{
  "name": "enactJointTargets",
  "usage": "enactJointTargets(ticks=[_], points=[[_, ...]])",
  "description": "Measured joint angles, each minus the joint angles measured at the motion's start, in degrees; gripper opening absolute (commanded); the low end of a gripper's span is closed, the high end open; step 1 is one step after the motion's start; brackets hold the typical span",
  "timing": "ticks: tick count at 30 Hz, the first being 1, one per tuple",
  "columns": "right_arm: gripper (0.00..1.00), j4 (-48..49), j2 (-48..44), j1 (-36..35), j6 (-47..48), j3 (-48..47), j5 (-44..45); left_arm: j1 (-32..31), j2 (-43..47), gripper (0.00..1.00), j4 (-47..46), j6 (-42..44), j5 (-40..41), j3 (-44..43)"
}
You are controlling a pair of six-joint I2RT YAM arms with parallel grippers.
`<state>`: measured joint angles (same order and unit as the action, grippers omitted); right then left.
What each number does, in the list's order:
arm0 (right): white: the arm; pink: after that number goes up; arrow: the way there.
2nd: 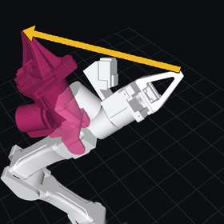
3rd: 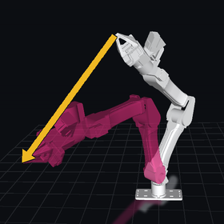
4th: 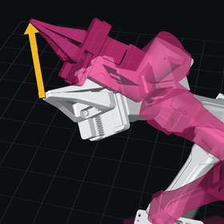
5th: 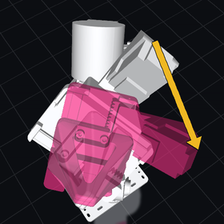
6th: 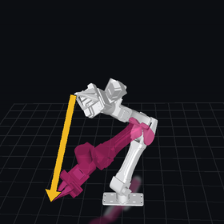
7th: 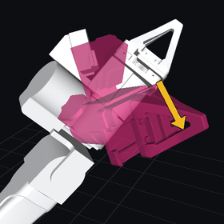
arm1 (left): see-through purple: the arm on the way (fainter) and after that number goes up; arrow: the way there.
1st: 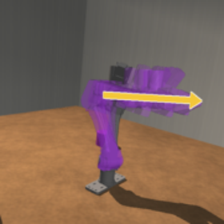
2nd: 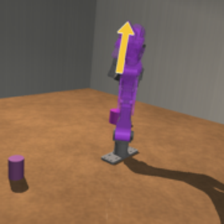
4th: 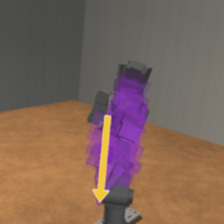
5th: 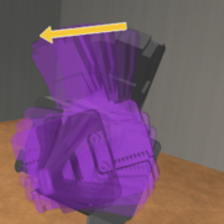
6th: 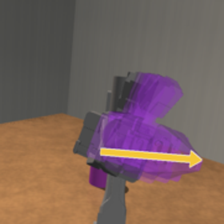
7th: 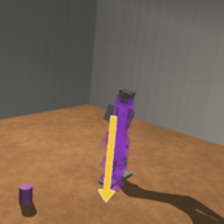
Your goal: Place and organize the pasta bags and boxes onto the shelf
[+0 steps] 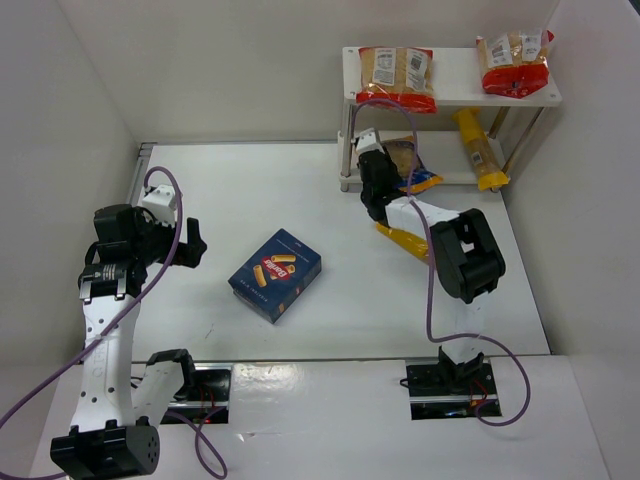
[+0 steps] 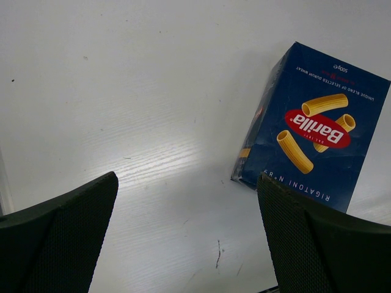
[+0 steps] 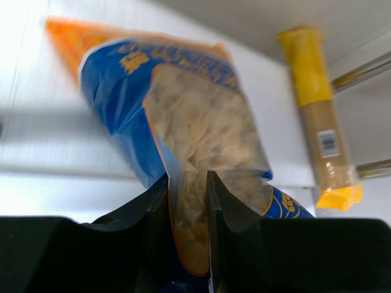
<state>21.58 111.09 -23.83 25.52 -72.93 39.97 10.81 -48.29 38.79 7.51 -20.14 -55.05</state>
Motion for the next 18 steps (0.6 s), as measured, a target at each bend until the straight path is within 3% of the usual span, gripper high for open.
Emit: enactJointTargets(ticks=[10,18], points=[[0.00,-17.92,-1.73,0.59,-6.25,-2.62,-10.01,-0.02,0.02,1.00,0.00,0.00,0.00,0.00],[0.00,-25.77,-1.75,3.41,-8.26,-6.88,-19.65,-0.02,0.02,1.00,0.00,0.00,0.00,0.00]])
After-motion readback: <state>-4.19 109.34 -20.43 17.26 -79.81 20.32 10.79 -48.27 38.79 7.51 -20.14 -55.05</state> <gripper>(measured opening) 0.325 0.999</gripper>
